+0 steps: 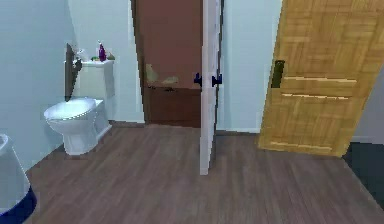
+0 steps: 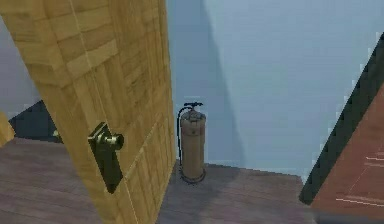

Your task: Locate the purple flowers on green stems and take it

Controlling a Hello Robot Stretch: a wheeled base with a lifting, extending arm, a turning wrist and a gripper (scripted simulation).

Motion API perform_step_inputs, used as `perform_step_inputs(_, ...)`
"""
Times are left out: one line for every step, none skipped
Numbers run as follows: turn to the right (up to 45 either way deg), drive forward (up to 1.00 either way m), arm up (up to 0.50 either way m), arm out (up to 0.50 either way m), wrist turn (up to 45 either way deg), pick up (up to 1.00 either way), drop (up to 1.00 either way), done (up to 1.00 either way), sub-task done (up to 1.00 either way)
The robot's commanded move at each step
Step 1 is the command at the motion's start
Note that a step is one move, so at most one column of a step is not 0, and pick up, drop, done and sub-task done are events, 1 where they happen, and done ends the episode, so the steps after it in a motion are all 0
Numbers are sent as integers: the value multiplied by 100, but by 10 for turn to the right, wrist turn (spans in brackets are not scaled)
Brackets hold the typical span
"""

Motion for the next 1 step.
perform_step_inputs(0,5,0,0,0,0,0,0,0)
